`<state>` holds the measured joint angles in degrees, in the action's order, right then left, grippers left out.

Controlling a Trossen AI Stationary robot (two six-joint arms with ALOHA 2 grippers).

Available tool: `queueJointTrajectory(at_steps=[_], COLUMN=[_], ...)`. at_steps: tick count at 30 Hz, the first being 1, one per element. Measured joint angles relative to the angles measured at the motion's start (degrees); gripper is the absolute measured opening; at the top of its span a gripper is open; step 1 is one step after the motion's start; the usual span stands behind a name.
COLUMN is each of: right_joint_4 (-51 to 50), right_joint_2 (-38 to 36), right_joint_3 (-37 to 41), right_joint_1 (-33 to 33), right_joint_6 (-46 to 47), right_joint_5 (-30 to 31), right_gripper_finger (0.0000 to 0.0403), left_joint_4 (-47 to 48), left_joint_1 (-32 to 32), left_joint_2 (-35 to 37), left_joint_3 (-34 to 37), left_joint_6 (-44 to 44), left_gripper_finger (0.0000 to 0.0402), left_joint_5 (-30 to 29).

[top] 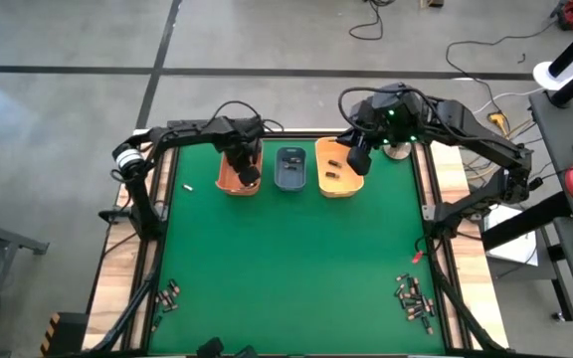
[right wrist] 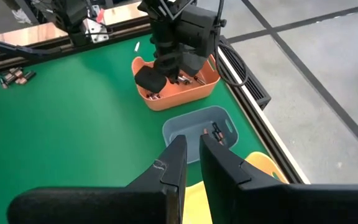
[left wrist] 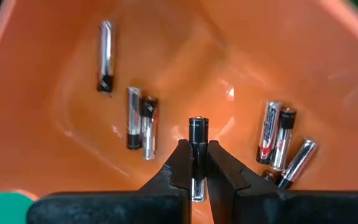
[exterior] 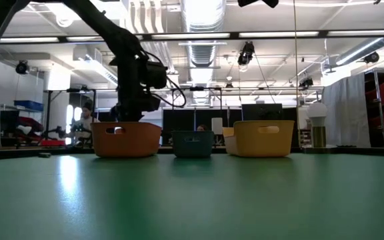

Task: Sort batteries
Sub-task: Put the silver battery into the orange bin

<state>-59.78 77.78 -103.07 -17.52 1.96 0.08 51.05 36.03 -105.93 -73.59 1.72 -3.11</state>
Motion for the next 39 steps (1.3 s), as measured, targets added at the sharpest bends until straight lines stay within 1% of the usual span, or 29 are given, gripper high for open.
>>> queueJointTrajectory(at_steps=[4,8,13,21,29,34,39], right_joint_4=[0.0,0.1,0.1,0.3,0.3,0.3,0.3], right_joint_2=[0.3,0.3,0.3,0.3,0.3,0.3,0.3], right_joint_3=[0.0,0.0,0.0,0.0,0.0,0.0,0.0], right_joint_1=[0.0,0.0,0.0,0.0,0.0,0.0,0.0], right_joint_6=[0.0,0.0,0.5,0.8,1.7,2.0,2.0], right_joint_5=[0.0,0.0,0.0,0.0,-0.1,-0.1,-0.1], right_gripper_finger=[0.0038,0.0038,0.0038,0.0038,0.0038,0.0038,0.0038], left_joint_4=[-1.1,-2.6,-3.8,-6.9,-7.8,-7.9,-7.9], left_joint_1=[-0.1,-0.4,-0.6,-0.7,-0.8,-0.8,-0.8], left_joint_2=[0.0,0.0,0.0,0.0,-2.9,-3.0,-2.8], left_joint_3=[1.2,2.2,3.9,4.0,3.7,3.7,3.7], left_joint_6=[-2.3,-3.8,-5.3,-6.5,-8.9,-9.4,-8.7], left_gripper_finger=[0.0004,0.0004,0.0005,0.0007,0.0007,0.0008,0.0023], left_joint_5=[-0.9,-4.4,-4.0,-3.9,-3.3,-3.3,-3.5])
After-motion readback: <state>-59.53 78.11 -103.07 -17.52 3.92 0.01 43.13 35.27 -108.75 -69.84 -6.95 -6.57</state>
